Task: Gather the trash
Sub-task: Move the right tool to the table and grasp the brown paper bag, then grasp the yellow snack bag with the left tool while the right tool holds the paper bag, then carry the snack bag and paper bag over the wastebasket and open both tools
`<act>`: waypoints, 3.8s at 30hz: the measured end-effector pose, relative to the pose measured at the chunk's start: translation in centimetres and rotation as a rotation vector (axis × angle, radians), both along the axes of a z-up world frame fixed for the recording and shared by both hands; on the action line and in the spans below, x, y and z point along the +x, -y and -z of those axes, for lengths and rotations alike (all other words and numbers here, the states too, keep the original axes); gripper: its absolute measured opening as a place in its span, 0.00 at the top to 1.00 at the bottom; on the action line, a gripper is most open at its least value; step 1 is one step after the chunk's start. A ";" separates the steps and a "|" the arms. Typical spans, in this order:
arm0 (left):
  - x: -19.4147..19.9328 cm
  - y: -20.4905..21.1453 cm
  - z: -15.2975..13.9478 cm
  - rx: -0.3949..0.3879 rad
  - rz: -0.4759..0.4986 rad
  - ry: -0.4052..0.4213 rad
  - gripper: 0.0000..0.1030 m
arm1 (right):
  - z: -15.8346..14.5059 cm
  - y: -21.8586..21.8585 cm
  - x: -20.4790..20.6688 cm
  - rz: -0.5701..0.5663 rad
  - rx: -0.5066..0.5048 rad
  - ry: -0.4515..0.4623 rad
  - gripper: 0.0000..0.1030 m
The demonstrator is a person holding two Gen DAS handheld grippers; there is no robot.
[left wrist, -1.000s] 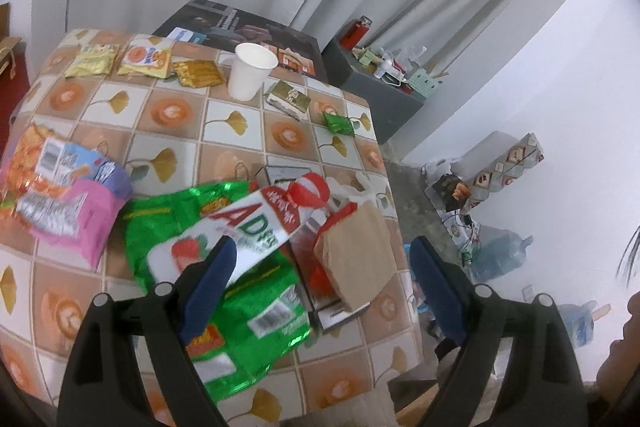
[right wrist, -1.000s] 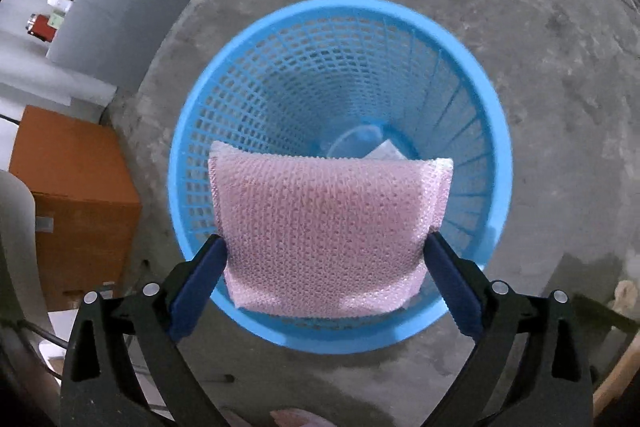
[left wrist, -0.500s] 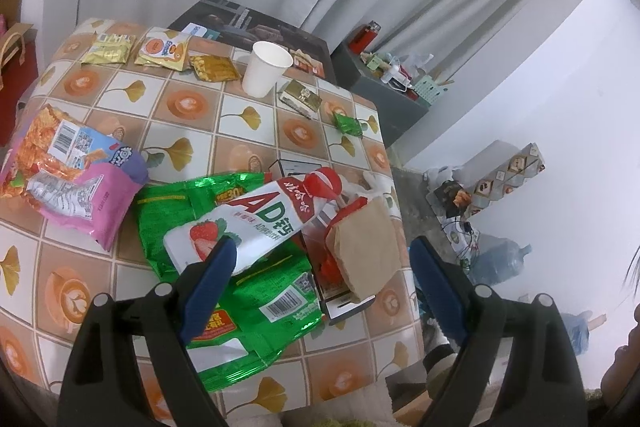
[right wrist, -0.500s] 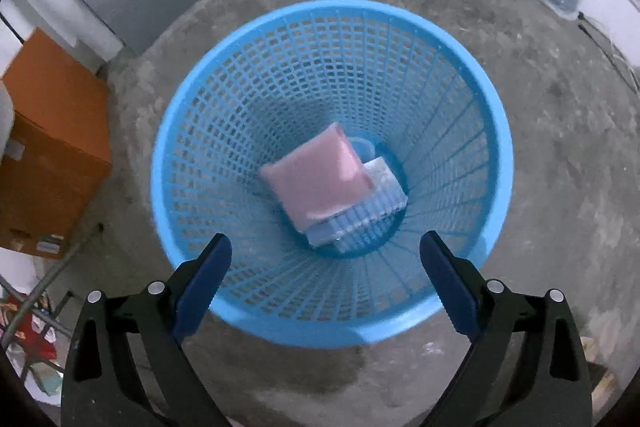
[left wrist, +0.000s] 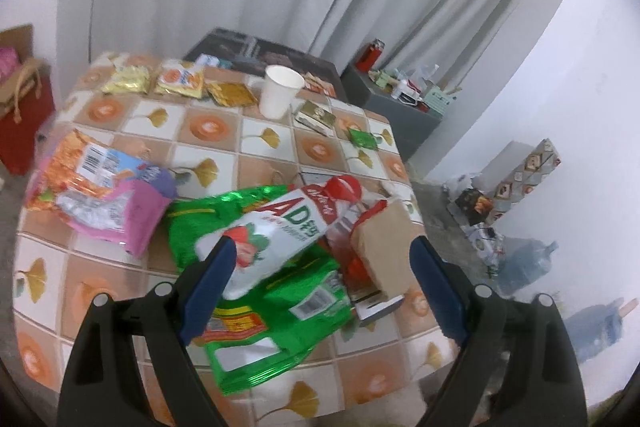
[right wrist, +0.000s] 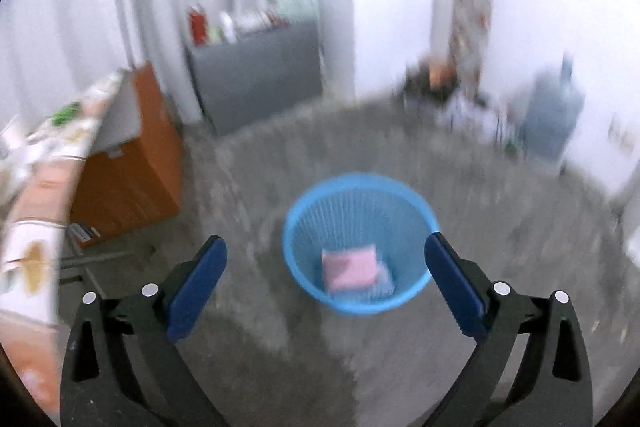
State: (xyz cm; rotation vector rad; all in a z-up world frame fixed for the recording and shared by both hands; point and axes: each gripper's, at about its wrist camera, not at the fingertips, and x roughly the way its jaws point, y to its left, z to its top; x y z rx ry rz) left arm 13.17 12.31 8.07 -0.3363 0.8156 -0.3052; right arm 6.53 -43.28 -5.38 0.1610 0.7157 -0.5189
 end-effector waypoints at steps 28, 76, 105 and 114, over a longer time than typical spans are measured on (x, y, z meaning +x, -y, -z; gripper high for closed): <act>-7.6 2.6 5.0 0.180 0.092 0.189 0.16 | -1.5 -18.1 12.3 -0.390 0.795 -0.081 0.34; 4.1 19.4 8.7 0.489 0.417 0.100 0.48 | -0.5 -6.9 5.6 -0.282 0.978 0.105 0.98; 6.7 20.4 7.1 0.599 0.256 0.102 0.98 | -1.3 -4.2 3.4 -0.313 1.058 0.233 0.98; 5.5 24.2 1.8 0.363 0.393 0.136 0.98 | -3.4 1.3 -0.5 -0.197 0.963 0.344 0.98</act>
